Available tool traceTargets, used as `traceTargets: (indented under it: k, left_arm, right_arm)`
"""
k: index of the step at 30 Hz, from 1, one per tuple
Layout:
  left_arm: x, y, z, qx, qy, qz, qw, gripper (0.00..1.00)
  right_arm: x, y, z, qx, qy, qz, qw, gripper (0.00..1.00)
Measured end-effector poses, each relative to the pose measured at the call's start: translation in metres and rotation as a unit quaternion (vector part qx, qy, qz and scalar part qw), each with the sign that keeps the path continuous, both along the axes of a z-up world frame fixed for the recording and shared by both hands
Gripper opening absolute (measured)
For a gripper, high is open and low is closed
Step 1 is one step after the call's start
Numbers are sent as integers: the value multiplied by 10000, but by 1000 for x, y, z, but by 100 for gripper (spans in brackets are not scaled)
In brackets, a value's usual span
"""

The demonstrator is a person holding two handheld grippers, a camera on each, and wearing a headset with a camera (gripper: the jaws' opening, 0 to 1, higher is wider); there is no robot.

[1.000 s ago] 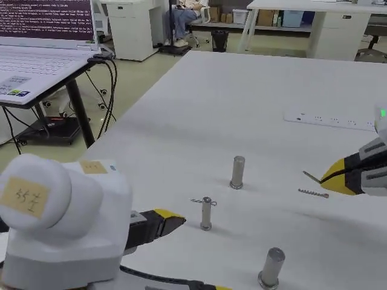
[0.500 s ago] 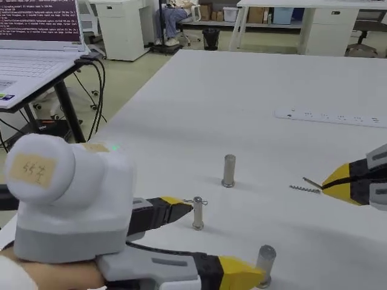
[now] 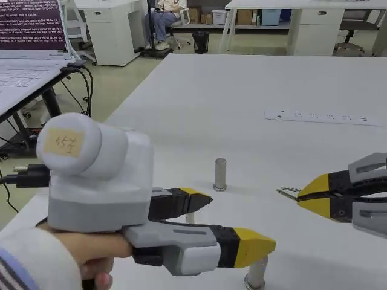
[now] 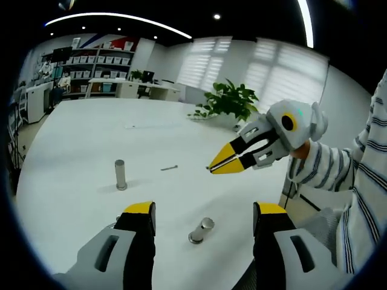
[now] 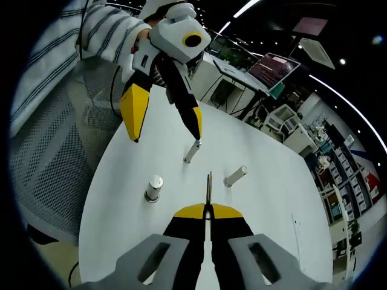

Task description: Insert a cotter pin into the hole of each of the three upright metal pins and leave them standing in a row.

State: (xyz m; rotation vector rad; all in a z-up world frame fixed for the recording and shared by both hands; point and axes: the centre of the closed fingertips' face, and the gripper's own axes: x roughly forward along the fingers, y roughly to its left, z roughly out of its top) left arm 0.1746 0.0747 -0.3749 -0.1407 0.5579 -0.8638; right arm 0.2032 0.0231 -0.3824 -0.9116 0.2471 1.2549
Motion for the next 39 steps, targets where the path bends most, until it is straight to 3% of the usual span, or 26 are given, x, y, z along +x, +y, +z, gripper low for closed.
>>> traceTargets:
  k: [3, 7, 11, 15, 20, 27, 36, 39]
  left_arm:
    - [2, -9, 5, -144, -2, -74, 9999, 59]
    - [6, -17, 12, -503, 154, 3, 9986, 51]
    - [8, -20, 12, -578, 193, 11, 9981, 45]
    - [8, -24, 9, -753, 370, 25, 9965, 36]
    - [4, -27, 1, -704, 506, 65, 9962, 22]
    - [-1, -26, -4, -779, 691, 120, 9945, 14]
    - [2, -25, -5, -871, 762, 282, 9929, 4]
    - [0, -26, -6, -944, 907, 278, 9910, 3]
  right_arm:
    - [-4, 4, -1, 49, -9, 38, 10000, 0]
    - [-11, 10, 1, 101, -12, 88, 9999, 0]
    - [-18, 13, 0, 6, -63, 172, 9998, 0]
    - [-24, 17, 0, 56, 9, 231, 9997, 0]
    - [-29, 21, -1, 43, -3, 268, 9996, 0]
    - [-33, 23, -3, 5, -28, 313, 9995, 0]
    - [-35, 23, 0, 50, -37, 361, 9993, 0]
    - [-36, 23, 0, 38, -46, 384, 9992, 0]
